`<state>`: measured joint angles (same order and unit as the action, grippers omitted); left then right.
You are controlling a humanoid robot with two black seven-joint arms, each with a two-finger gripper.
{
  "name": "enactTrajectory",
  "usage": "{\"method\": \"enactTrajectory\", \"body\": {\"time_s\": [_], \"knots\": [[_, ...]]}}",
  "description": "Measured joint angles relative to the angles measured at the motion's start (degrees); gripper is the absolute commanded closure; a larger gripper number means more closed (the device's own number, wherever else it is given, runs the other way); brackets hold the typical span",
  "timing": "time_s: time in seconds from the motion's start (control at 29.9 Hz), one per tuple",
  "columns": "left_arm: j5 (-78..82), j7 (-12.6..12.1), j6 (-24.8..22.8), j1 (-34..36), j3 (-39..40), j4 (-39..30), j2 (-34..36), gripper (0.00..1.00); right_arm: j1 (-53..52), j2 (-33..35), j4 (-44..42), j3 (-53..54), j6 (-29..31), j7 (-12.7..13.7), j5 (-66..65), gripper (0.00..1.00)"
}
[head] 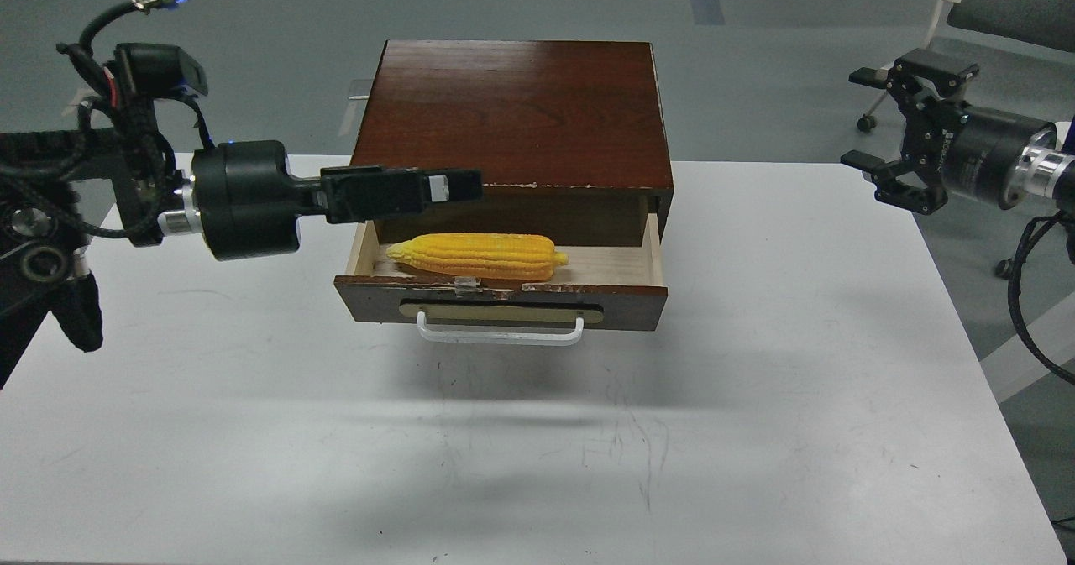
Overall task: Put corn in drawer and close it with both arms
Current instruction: 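Lower the left gripper in front of the drawer handle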
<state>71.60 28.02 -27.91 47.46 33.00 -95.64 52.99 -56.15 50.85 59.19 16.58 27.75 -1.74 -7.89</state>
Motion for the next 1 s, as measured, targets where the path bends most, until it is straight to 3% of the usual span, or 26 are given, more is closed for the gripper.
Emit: {"method": "enactTrajectory", "body": {"time_s": [0.2, 0.53, 0.63, 0.8, 1.0], "knots": [[-0.51, 0.0, -0.09, -1.49, -1.5, -1.87, 1.55, 1.0, 1.83, -0.88, -0.34, -0.33, -2.45, -0.02, -0.71, 0.04], [1.43, -0.02, -0.1, -12.22, -3.46, -3.18, -2.65, 1.0, 2.43, -8.17, -9.28, 0.94, -3.39, -0.24, -0.7, 0.05], [4.17, -0.02, -0.1, -14.73, -4.61, -3.32, -4.05, 1.0, 2.43, -10.74, -10.45, 3.51, -3.33, -2.92, -0.43, 0.05], [6.17, -0.02, -0.1, -18.36, -5.6, -3.2, -5.57, 1.0, 3.53, -13.94, -11.14, 5.76, -3.89, -10.1, 0.34, 0.06], [4.49, -0.02, -0.1, -21.86, -5.64, -2.98, -7.81, 1.0, 8.7, -16.65, -13.6, 12.66, -4.09, -12.48, 4.69, 0.06]]}}
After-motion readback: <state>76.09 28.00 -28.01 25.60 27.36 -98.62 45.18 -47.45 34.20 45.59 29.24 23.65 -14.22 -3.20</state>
